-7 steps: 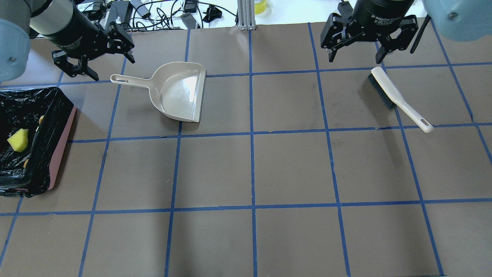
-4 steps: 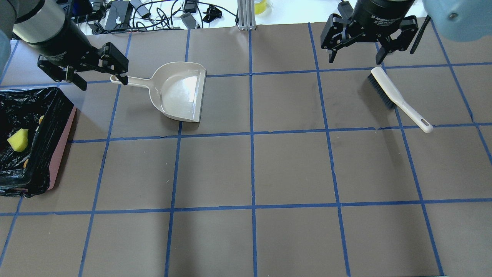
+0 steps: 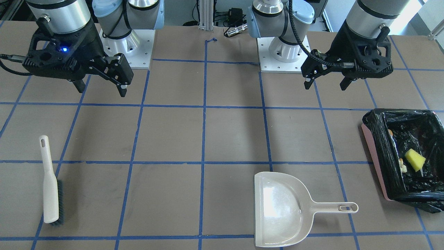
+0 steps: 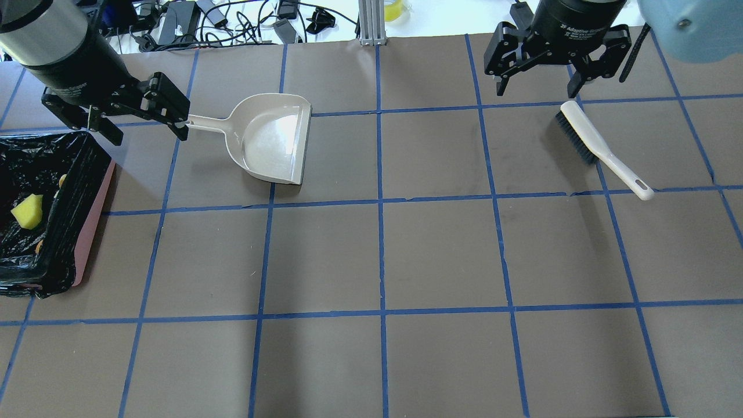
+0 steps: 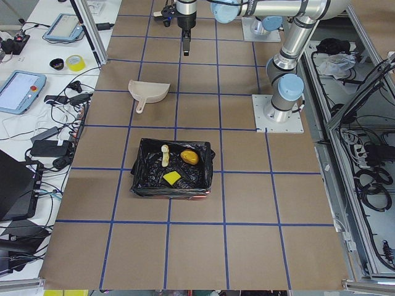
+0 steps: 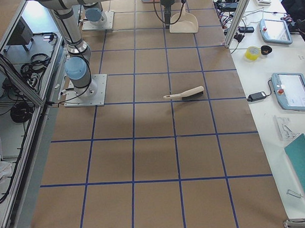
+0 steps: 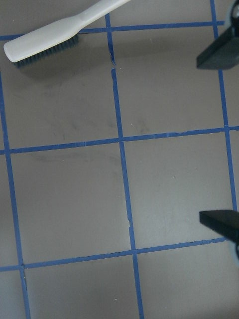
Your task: Sweep and dump trash into bin
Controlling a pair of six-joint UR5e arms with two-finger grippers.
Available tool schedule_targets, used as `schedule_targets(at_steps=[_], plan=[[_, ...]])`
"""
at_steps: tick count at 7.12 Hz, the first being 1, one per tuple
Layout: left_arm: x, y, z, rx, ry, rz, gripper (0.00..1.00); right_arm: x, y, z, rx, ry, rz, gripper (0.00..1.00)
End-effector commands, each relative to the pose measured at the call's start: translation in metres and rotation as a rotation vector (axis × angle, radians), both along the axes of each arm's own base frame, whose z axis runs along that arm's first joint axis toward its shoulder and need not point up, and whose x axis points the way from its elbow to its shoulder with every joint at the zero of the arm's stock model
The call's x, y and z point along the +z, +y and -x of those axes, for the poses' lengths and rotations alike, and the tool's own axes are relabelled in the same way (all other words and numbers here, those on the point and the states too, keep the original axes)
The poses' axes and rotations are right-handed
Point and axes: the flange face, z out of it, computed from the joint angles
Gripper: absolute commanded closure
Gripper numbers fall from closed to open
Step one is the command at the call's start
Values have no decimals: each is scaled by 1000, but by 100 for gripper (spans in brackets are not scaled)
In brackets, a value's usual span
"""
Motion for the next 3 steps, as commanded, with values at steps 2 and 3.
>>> schedule_targets(at_steps=[2, 3], plan=[[4, 5, 8, -9, 1, 4, 0, 0, 0, 0, 1, 0, 0, 0], [4, 5, 8, -10, 3, 4, 0, 0, 0, 0, 1, 1, 0, 0]])
